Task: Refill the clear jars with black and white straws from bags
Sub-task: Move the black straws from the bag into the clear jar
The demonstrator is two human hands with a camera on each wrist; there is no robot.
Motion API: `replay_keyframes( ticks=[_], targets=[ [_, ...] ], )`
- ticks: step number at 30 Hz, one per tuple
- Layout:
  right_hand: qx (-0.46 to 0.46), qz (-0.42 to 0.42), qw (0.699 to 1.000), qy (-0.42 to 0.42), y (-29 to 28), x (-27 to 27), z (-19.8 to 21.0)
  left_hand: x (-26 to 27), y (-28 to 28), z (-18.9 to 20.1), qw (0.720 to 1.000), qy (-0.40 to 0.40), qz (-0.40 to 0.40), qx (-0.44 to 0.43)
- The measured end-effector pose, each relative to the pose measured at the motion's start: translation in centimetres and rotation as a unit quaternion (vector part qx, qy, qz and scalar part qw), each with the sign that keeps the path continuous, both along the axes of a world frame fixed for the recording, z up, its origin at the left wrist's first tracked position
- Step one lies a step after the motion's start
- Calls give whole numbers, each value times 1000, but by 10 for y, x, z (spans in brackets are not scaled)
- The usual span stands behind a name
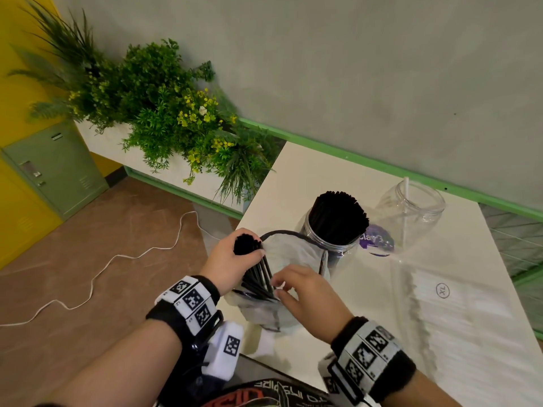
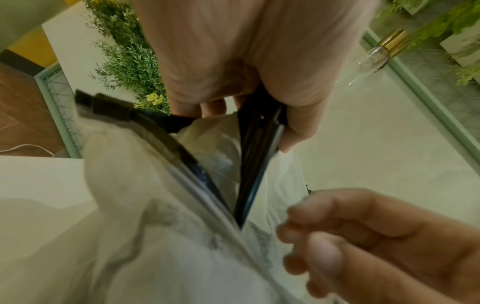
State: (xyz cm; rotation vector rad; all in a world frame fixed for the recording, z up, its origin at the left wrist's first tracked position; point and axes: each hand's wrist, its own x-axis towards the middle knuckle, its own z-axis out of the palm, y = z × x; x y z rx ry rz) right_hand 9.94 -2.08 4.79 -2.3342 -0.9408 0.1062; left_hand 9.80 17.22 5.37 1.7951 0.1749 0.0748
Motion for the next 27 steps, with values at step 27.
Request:
replay_keyframes(
  ticks=[27],
  targets=[
    [53, -86, 969, 224, -7, 11, -9, 2, -4, -5, 1000, -2, -3, -13]
  ],
)
